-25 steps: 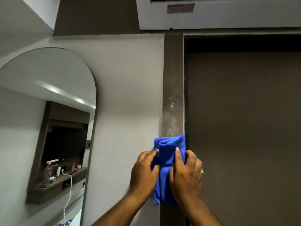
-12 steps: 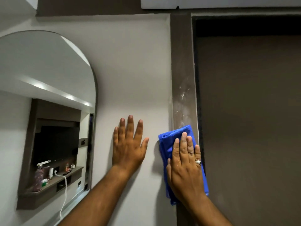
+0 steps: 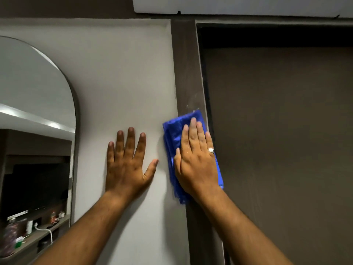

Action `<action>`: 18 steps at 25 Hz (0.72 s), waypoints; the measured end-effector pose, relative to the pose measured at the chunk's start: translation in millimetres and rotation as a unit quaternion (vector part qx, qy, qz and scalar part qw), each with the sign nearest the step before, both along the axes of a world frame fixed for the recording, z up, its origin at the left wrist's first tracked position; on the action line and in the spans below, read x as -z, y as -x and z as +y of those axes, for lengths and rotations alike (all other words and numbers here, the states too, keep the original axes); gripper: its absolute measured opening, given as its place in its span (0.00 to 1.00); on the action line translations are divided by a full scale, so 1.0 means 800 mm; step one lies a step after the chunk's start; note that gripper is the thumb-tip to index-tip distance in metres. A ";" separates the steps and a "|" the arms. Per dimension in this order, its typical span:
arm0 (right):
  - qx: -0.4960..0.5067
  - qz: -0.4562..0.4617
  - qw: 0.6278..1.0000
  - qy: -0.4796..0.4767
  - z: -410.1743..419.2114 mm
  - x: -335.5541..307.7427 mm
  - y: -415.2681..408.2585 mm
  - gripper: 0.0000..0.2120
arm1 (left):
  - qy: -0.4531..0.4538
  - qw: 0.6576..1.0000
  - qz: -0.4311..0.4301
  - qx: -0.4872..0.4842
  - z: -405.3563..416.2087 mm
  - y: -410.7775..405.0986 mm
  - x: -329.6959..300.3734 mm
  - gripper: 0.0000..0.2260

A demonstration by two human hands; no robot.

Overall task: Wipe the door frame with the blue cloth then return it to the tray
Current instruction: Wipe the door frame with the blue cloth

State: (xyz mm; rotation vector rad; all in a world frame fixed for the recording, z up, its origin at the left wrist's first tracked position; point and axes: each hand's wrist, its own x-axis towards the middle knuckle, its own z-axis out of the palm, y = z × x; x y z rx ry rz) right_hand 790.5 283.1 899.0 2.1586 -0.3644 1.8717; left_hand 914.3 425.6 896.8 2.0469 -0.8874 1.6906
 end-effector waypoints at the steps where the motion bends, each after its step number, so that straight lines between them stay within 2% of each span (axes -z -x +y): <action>1: 0.001 0.000 1.000 0.006 -0.001 0.027 0.001 0.28 | -0.006 1.000 -0.003 0.000 -0.001 0.001 -0.004 0.36; 3: 0.000 0.005 1.000 0.027 0.003 0.084 0.003 0.29 | -0.004 1.000 -0.010 0.006 0.000 -0.001 -0.005 0.36; 5: -0.007 0.013 0.999 0.037 -0.003 0.081 0.000 0.28 | 0.003 1.000 -0.013 0.009 0.000 -0.002 -0.004 0.35; 9: 0.008 0.031 0.999 0.027 -0.001 -0.058 0.005 0.28 | -0.007 1.000 -0.022 0.008 -0.003 -0.002 -0.011 0.36; 11: -0.004 0.036 0.999 0.008 -0.009 -0.091 0.007 0.28 | -0.008 1.000 -0.024 0.005 -0.002 -0.002 -0.022 0.35; 14: -0.004 -0.007 1.000 0.030 -0.010 -0.039 0.005 0.28 | -0.003 0.999 -0.032 0.010 -0.001 -0.003 -0.041 0.35; 16: -0.003 0.000 0.998 0.064 -0.004 0.009 0.003 0.28 | -0.001 0.999 -0.034 0.016 -0.004 -0.002 -0.051 0.34; 18: -0.003 0.012 0.997 0.077 -0.011 -0.013 -0.001 0.29 | 0.001 1.000 -0.025 0.019 -0.009 0.000 -0.068 0.34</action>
